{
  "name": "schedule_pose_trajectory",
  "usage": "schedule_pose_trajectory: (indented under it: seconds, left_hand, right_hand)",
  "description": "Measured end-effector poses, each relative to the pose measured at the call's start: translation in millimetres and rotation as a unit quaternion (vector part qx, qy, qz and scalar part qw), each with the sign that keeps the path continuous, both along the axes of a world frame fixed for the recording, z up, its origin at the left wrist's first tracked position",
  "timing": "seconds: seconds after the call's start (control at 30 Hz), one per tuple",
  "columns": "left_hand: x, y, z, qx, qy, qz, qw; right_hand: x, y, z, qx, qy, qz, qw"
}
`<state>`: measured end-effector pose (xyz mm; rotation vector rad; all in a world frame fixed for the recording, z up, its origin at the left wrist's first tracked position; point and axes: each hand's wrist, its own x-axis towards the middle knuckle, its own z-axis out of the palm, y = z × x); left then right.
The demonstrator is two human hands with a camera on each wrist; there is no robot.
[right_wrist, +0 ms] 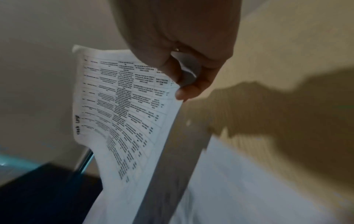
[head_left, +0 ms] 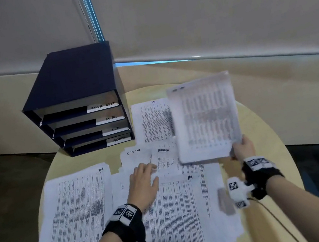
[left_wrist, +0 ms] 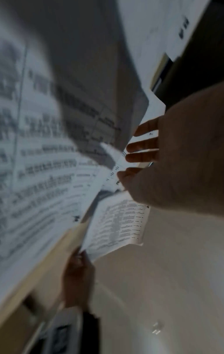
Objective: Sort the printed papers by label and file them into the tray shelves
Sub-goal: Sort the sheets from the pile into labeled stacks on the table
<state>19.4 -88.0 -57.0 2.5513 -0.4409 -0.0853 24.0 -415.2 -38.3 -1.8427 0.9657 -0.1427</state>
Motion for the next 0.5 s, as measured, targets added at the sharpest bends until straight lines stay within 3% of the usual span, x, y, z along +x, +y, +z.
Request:
schedule_pose_trajectory:
  seconds: [0.07,0.17,0.27,0.5]
  left_hand:
    - [0,8,-5,0.073,-0.005,-0.067,0.995]
    - [0,17,-13,0.109,-0.018,-0.113,0.988]
    - [-3,20,-15,0.115,-0.03,-0.123,0.985]
    - [-5,22,-16,0.115,-0.069,-0.118,0.984]
  right_hand:
    - [11,-36,6,-0.025,0.031,-0.031,0.999]
    - [20,-61,28,-0.053,0.101,-0.016,0.993]
    - [38,-70,34,-0.083,0.145,0.032,0.985]
    - [71,-62,41,-0.07,0.151,0.082,0.983]
